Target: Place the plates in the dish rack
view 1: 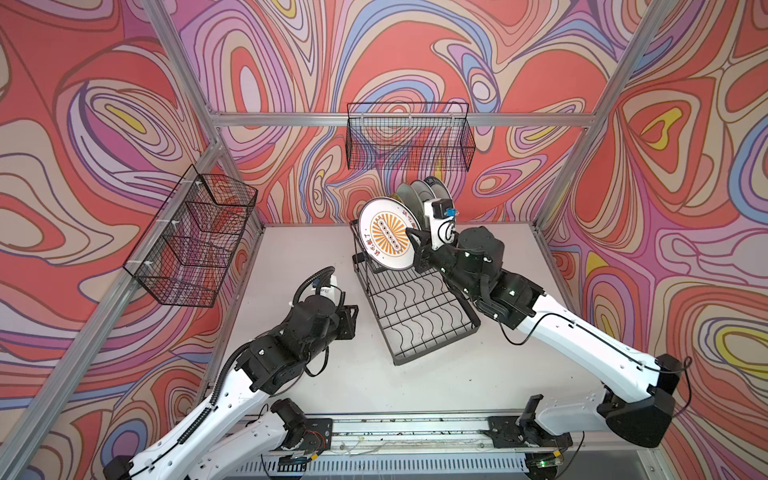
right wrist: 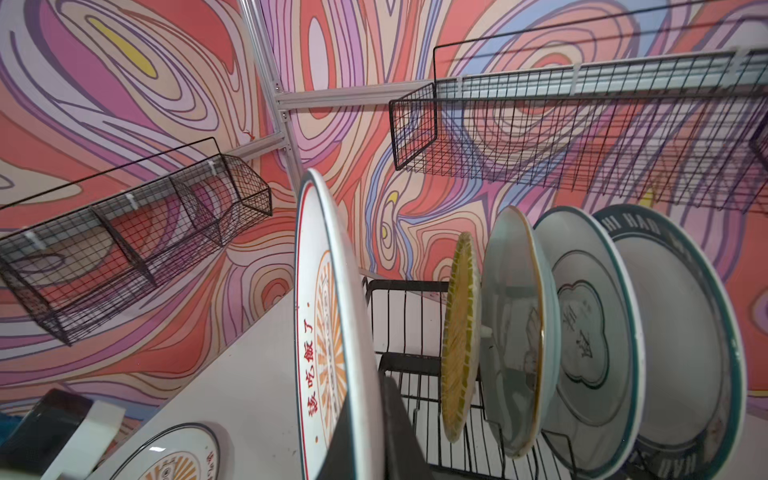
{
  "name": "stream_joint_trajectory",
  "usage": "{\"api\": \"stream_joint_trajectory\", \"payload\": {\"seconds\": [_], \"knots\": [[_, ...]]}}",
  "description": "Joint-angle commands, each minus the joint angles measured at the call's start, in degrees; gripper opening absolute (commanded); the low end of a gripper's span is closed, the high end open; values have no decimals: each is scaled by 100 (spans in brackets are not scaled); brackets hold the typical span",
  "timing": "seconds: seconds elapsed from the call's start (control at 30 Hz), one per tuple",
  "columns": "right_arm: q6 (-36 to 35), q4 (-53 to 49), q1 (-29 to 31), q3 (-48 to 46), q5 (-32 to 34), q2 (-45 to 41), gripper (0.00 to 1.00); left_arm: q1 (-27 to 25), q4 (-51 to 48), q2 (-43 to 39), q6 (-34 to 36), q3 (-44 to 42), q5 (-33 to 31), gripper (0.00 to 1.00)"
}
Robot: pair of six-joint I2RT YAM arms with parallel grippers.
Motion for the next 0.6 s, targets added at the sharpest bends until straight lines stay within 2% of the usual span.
{"api": "stream_joint_trajectory", "payload": {"seconds": [0.0, 0.23, 0.57], "knots": [[-614, 397, 373, 402, 1459, 255, 0, -89, -278, 67, 103, 83, -425, 37], [-1223, 514, 706, 1093, 2682, 983, 0, -144, -183, -68, 45, -71, -413, 37], [-1919, 673, 812, 1504, 3348, 1628, 0, -147, -192, -249, 64, -170, -434, 37]]}}
